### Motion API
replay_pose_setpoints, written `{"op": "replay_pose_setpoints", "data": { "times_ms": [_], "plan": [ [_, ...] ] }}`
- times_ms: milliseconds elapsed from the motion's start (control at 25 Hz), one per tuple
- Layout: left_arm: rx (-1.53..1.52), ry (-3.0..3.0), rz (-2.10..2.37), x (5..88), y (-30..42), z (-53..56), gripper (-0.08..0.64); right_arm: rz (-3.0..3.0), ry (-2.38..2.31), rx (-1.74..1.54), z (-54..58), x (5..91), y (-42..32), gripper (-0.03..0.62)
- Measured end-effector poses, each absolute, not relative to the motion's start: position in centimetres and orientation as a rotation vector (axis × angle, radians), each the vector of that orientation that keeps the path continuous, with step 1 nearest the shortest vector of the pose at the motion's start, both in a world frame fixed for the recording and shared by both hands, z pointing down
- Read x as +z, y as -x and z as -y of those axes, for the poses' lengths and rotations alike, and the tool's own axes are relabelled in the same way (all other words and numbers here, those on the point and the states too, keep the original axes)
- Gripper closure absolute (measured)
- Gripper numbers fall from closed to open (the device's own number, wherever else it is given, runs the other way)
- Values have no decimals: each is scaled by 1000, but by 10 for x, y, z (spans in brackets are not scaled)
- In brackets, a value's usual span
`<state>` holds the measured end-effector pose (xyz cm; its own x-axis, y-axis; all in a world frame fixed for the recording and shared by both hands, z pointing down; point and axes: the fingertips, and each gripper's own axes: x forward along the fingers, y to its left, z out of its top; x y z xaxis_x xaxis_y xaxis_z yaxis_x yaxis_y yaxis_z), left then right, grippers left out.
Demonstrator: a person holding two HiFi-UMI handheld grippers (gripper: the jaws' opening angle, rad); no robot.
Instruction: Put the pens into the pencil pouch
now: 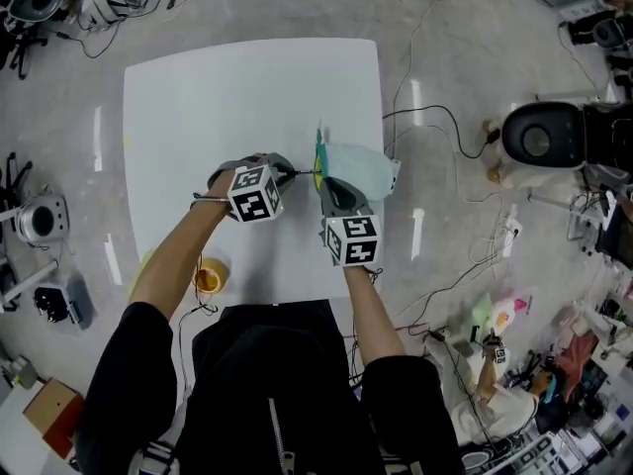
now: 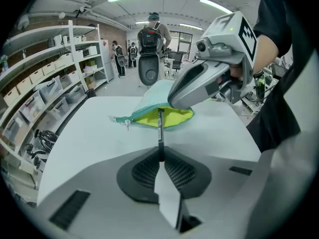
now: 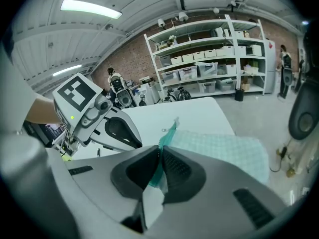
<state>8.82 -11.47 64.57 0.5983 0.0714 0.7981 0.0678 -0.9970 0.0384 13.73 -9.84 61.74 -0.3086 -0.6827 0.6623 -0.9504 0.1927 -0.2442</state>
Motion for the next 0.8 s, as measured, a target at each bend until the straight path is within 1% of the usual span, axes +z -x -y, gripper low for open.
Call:
{"op": "replay_pose_setpoints", "data": {
  "times_ms": [800],
  "plan": [
    [1289, -2819, -136, 639, -129, 121, 514, 2114, -1491, 884, 102, 608, -131, 555]
  ]
}}
